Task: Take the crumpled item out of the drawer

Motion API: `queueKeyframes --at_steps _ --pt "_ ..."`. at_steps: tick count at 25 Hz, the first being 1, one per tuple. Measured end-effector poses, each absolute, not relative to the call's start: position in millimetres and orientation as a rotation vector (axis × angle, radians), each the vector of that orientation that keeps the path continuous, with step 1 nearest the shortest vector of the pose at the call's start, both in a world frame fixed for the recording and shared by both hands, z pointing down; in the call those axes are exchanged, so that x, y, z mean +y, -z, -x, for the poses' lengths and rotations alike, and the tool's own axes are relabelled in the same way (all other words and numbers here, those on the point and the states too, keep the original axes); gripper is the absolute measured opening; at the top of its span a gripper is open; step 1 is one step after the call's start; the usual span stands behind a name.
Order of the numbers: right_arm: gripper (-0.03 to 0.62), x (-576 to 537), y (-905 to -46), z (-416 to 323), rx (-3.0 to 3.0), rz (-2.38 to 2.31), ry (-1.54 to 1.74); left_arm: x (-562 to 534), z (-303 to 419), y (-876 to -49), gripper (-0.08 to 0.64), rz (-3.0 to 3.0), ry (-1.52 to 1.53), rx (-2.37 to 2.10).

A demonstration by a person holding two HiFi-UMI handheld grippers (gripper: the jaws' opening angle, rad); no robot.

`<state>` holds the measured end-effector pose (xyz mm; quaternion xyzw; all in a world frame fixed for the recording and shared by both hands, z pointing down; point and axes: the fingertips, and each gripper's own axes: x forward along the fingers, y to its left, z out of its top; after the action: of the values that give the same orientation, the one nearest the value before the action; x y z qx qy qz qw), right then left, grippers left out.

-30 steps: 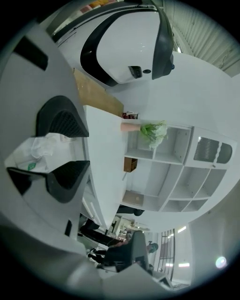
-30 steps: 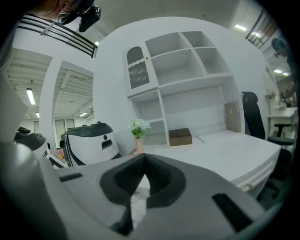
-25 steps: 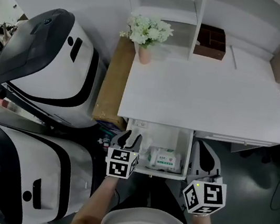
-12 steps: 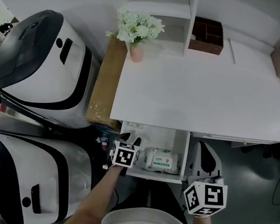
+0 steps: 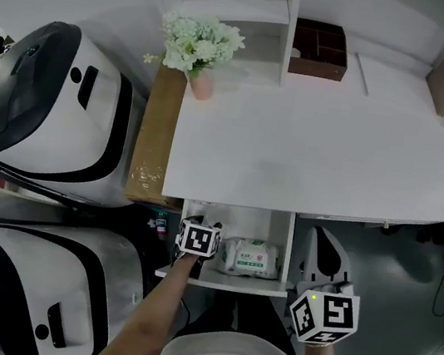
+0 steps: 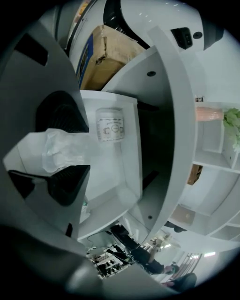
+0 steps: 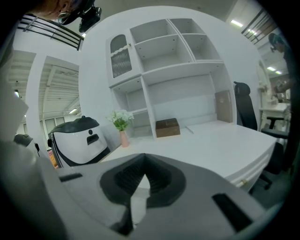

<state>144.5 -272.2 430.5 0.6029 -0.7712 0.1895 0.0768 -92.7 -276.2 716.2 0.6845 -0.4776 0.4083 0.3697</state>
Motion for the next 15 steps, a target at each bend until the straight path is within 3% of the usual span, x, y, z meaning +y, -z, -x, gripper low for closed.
queueKeyframes --at_steps 15 --pt "0.002 -284 -450 -160 -2.264 -1.808 -0.629 -257 88 -775 0.246 -1.613 -1.202 -1.113"
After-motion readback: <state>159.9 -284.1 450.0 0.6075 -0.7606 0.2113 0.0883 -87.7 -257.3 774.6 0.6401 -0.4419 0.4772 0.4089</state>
